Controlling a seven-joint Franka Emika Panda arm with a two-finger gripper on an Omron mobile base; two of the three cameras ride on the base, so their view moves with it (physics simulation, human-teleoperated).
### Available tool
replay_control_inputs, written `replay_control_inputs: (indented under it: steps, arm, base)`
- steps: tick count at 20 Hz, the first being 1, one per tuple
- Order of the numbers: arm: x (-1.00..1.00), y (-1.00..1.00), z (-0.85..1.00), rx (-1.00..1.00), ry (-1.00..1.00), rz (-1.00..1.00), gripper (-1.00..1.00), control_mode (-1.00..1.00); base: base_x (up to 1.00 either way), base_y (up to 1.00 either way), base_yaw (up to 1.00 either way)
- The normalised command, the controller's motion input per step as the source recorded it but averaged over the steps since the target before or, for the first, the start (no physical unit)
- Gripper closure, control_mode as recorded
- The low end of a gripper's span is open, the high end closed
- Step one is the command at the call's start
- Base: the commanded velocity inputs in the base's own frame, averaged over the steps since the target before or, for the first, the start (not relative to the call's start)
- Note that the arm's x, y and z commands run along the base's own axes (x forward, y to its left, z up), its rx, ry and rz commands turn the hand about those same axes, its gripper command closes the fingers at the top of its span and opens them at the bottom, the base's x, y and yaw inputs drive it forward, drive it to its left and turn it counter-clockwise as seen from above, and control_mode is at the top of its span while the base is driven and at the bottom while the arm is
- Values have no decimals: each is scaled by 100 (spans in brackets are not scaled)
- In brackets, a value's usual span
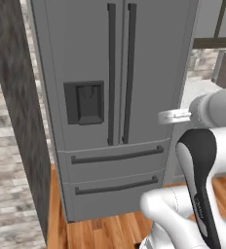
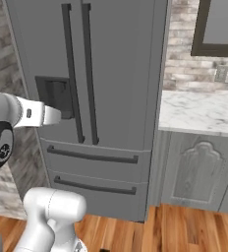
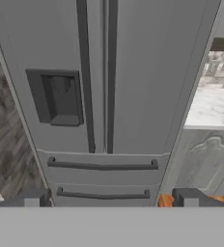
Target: Take the cakes from the fridge and place them on the empty tray on the dining counter.
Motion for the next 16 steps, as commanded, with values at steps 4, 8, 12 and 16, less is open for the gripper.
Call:
replay_control_inputs:
  steps: [4,8,12,16]
  arm:
    - [67,0,0,0,1,0,-100,-100]
    - [100,-1,0,0,1,0,-100,-100]
    - [100,0,-1,0,0,0,-100,-100]
    - [97,0,-8,0,0,1,-100,-100]
  base:
    - [0,0,0]
    - [0,0,0]
    - [0,0,0]
    - [0,0,0]
